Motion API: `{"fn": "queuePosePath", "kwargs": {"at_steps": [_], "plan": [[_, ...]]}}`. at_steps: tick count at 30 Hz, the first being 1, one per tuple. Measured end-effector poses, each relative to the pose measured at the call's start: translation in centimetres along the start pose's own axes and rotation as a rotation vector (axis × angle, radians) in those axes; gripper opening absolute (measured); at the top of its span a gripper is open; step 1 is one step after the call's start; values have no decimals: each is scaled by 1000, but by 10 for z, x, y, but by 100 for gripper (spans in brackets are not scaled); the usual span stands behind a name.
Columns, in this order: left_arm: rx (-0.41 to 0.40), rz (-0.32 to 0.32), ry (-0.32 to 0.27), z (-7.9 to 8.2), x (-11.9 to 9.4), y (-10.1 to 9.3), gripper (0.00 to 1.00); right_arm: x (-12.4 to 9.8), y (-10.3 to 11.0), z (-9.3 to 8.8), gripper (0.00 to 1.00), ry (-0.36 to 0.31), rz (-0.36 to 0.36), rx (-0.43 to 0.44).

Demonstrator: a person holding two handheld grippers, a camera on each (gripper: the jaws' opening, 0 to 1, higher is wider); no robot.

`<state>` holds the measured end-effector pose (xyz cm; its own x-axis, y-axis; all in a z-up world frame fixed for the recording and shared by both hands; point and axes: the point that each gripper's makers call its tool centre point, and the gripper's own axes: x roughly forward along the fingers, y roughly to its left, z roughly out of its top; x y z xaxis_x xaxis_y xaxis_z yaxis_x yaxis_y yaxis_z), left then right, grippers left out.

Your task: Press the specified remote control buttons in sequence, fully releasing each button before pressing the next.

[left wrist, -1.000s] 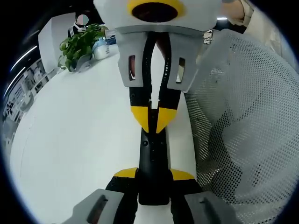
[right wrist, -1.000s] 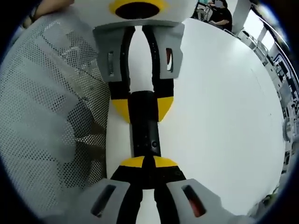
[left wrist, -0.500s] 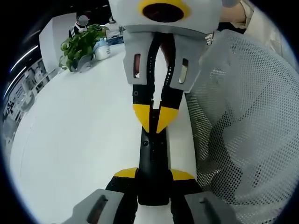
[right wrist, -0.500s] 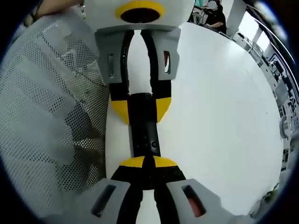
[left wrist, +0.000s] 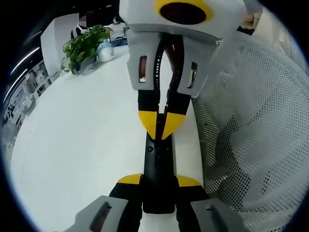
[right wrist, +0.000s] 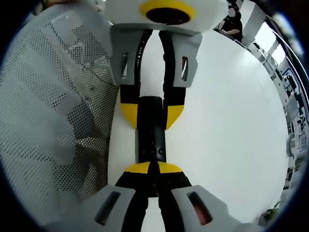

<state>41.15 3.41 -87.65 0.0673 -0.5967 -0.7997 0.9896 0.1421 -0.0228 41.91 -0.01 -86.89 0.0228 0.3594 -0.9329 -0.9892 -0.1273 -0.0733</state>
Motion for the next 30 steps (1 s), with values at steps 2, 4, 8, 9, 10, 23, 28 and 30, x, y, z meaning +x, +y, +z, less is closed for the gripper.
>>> {"fn": "queuePosePath", "kwargs": {"at_steps": [2,4,8,9,10,23,28,30], "plan": [[0,-1,-1,0,0,0,25,0,0,0,2,-6,8,8],[-2,-1,-2,0,0,0,25,1,0,0,2,-8,17,3],[-5,-2,-5,0,0,0,25,1,-1,0,2,-4,44,19],[-5,-2,-6,0,0,0,25,1,-1,0,2,-1,52,25],[-6,-3,-6,0,0,0,25,1,-1,0,2,1,54,33],[-3,-4,-3,0,0,0,25,0,-3,-1,1,-129,2,241],[2,-1,-2,1,0,0,25,-2,1,-1,1,-172,-58,206],[2,-1,-2,0,0,0,25,-2,-1,0,1,-168,-59,203]]}}
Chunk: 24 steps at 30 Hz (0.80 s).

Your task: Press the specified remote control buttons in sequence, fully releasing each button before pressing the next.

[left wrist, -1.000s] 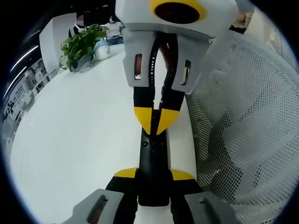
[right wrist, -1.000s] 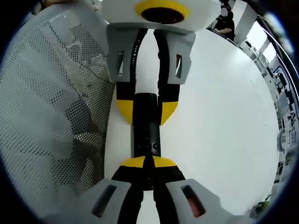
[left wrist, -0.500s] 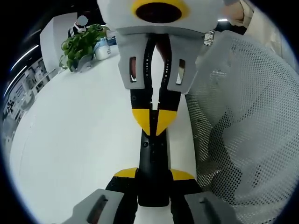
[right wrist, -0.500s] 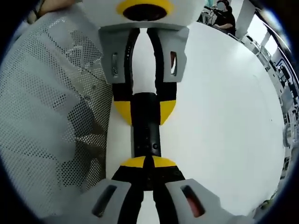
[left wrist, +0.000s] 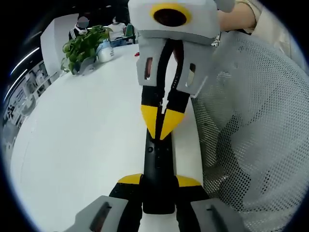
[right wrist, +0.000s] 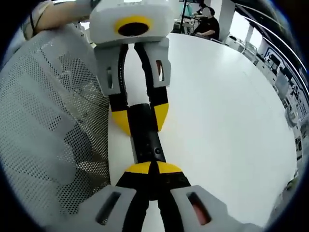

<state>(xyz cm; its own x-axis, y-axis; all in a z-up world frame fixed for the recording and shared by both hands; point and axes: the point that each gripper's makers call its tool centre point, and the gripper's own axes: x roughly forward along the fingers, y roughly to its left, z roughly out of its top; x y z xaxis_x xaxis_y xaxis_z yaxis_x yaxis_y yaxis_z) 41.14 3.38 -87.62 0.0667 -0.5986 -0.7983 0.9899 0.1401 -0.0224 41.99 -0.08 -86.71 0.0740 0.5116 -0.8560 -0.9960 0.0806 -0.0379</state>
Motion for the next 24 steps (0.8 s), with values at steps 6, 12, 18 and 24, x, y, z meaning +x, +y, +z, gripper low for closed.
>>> {"fn": "queuePosePath", "kwargs": {"at_steps": [6,12,18,24], "plan": [[-2,0,-1,0,0,0,25,5,4,10,3,-2,39,-47],[-6,-2,-3,0,0,0,25,5,1,8,0,27,39,-73],[-7,-4,-5,0,0,1,25,2,2,3,0,36,38,-82],[-9,-4,-7,0,0,0,25,3,2,4,0,44,50,-88]]}}
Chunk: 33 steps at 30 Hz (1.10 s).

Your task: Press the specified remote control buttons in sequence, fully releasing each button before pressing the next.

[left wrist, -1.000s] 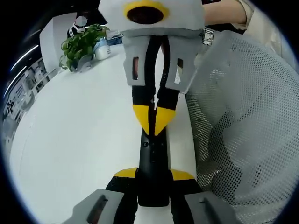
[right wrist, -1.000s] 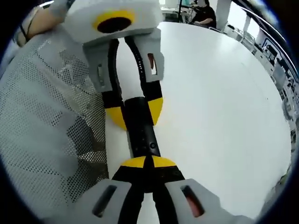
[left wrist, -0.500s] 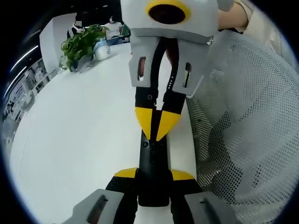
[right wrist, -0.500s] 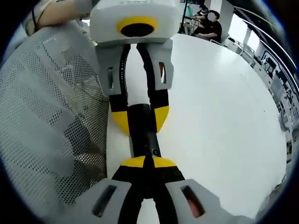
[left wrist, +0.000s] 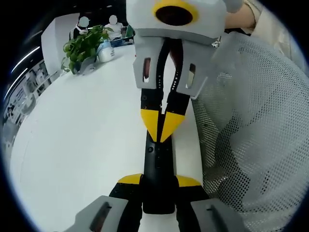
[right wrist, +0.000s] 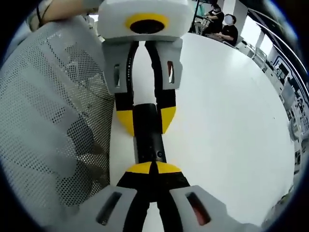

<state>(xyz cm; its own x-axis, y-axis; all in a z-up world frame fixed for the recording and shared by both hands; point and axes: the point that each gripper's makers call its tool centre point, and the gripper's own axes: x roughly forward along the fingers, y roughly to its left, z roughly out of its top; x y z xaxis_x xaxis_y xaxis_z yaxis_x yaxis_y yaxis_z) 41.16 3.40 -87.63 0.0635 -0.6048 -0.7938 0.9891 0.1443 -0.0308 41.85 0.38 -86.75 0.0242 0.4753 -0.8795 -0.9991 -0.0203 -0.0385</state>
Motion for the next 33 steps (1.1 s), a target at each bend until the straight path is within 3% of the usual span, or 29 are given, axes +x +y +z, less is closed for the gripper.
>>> {"fn": "queuePosePath", "kwargs": {"at_steps": [8,14,18,23,30,33], "plan": [[1,-1,0,0,0,0,25,2,0,1,0,15,3,19],[6,0,4,0,0,0,25,1,1,-1,0,5,-45,16],[7,2,6,0,0,0,25,0,-1,-1,0,-54,-68,173],[9,4,9,0,0,0,25,-1,-1,-2,0,-108,-99,205],[2,4,4,0,0,0,25,-1,-1,-1,0,-80,-109,207],[2,2,4,0,0,0,25,-3,0,-4,5,-66,-120,206]]}}
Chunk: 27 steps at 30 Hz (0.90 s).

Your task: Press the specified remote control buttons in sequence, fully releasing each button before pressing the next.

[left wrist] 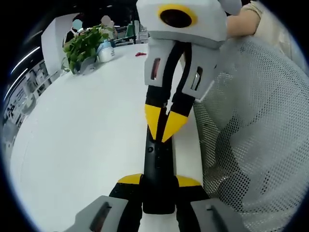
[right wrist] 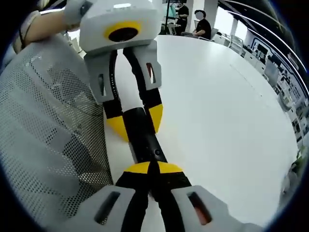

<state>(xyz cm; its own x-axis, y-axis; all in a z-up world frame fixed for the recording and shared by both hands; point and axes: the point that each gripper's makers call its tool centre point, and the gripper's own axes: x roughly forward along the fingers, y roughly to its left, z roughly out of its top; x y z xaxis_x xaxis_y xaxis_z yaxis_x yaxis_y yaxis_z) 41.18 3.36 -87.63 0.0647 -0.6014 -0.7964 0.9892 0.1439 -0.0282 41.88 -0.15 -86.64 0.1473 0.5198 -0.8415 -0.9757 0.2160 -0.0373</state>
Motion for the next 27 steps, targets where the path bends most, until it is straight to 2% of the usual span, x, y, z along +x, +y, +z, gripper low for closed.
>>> {"fn": "queuePosePath", "kwargs": {"at_steps": [4,16,27], "plan": [[-1,-4,-1,0,0,0,25,-2,-5,-3,10,3,-15,24],[-4,-2,-4,0,0,0,25,-5,-4,-10,10,6,1,63],[-4,1,-3,0,0,0,25,-4,-4,-10,10,24,-19,100]]}}
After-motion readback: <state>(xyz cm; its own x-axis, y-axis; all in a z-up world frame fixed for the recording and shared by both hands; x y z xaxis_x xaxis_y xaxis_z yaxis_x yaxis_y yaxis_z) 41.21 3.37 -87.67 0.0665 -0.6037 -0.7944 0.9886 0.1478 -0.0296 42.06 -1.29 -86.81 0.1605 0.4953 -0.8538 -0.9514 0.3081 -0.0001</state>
